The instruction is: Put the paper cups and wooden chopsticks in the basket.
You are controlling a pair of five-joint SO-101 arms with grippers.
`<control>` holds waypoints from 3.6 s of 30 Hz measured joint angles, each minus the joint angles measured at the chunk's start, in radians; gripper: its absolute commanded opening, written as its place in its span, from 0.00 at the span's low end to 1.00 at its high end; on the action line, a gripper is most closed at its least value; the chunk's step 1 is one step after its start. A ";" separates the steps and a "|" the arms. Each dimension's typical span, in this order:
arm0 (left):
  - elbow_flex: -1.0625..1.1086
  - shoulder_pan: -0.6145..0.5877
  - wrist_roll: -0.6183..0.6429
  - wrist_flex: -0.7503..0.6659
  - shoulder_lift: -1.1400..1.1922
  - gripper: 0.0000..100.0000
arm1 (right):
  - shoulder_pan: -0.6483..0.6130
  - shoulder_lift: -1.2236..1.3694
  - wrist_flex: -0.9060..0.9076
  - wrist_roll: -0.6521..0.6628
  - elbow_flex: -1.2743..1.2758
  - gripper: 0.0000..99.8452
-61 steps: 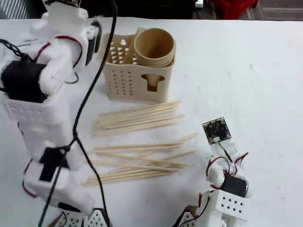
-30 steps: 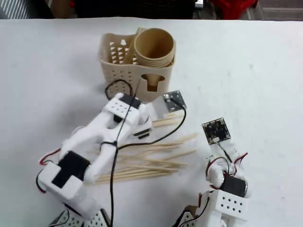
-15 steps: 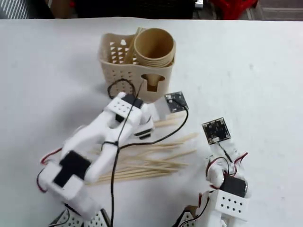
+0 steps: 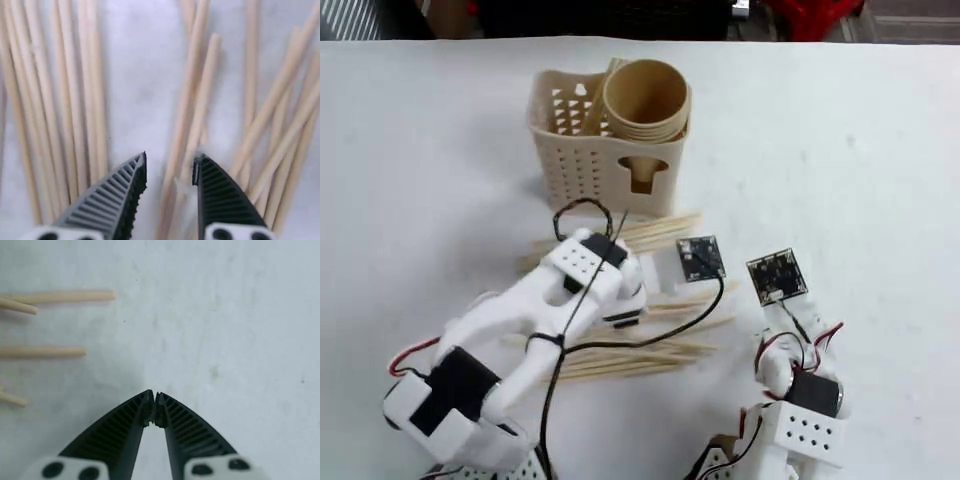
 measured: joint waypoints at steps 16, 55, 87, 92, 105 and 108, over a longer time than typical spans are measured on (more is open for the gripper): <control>-0.120 -0.029 -0.011 0.020 0.173 0.05 | 0.000 0.000 0.000 0.000 0.000 0.02; -0.810 -0.196 0.377 0.189 -0.546 0.02 | 0.000 0.000 0.000 0.000 0.000 0.02; -0.287 -0.364 0.671 -0.816 -0.232 0.09 | 0.000 0.000 0.000 0.000 0.000 0.02; -0.287 -0.374 0.671 -0.763 -0.232 0.09 | -0.002 0.000 0.000 0.000 0.012 0.02; -0.594 -0.496 0.735 -0.338 -0.230 0.09 | -0.002 0.000 -0.086 0.000 0.057 0.02; -0.784 -0.543 0.747 -0.146 -0.230 0.09 | 0.000 0.000 -0.071 0.000 0.051 0.02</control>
